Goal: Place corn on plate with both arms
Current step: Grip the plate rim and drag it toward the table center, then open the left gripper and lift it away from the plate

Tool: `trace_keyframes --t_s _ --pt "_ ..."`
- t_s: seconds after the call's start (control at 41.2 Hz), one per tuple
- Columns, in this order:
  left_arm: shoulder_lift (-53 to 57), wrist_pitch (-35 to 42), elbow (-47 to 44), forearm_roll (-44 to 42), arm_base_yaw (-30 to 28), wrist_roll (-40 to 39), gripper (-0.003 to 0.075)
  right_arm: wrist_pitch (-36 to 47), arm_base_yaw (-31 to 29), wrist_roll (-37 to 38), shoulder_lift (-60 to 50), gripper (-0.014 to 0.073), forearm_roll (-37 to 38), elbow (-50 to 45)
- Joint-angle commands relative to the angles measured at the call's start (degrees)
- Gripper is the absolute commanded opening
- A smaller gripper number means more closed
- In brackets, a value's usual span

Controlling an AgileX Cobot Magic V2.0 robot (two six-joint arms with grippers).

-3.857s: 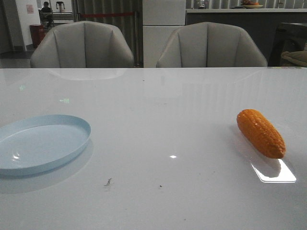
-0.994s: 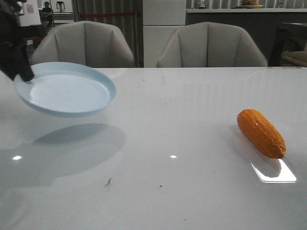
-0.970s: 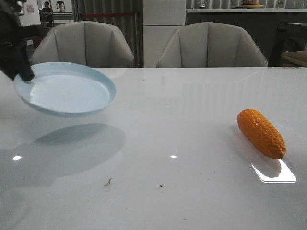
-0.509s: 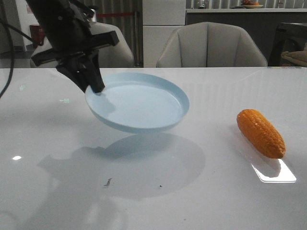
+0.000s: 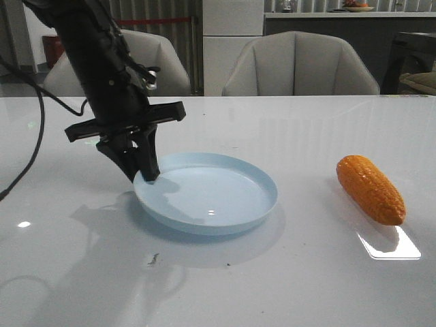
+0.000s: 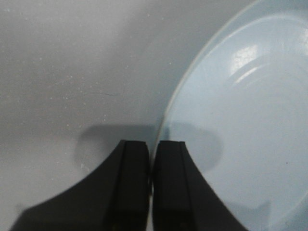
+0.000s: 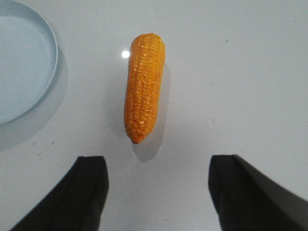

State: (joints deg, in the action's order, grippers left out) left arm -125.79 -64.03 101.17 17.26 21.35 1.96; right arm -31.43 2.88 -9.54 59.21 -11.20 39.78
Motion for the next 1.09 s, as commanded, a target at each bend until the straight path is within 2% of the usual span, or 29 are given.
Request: trace_keyframes --t_s 0.0,0.121,0.243,0.461,0.558,0.703,0.873,1.067 --pt "2.9 -0.7 1.5 2.3 0.4 -0.8 0.0293 2.1 -0.1 -0.2 -0.7 0.0551 -0.4 2.0" --pt "2.9 -0.8 1.5 2.3 0.4 -0.8 0.0458 1.7 -0.1 -0.2 -0.7 0.0551 -0.4 2.0" --pt "2.9 -1.1 1.5 2.2 0.4 -0.8 0.0554 1.7 -0.1 -0.2 -0.7 0.0551 -0.4 2.0" --pt "2.9 -4.6 2.9 2.2 -0.2 -0.8 0.0547 1.7 -0.1 -0.2 -0.7 0.0551 -0.4 2.0" --pt "2.9 -7.7 7.0 1.7 -0.8 -0.7 0.0547 1.7 -0.1 -0.2 -0.7 0.0551 -0.4 2.0" --pt "3.5 -8.3 14.4 -0.6 -2.0 -0.7 0.0547 1.8 -0.1 -0.2 -0.7 0.0551 -0.4 2.0" --pt "7.5 -5.4 21.4 -9.8 -2.4 -0.3 0.0547 1.8 -0.1 -0.2 -0.7 0.0551 -0.4 2.0" --pt "17.5 1.2 22.0 -19.8 -3.0 -0.3 0.0547 1.8 -0.1 -0.2 -0.7 0.0551 -0.4 2.0"
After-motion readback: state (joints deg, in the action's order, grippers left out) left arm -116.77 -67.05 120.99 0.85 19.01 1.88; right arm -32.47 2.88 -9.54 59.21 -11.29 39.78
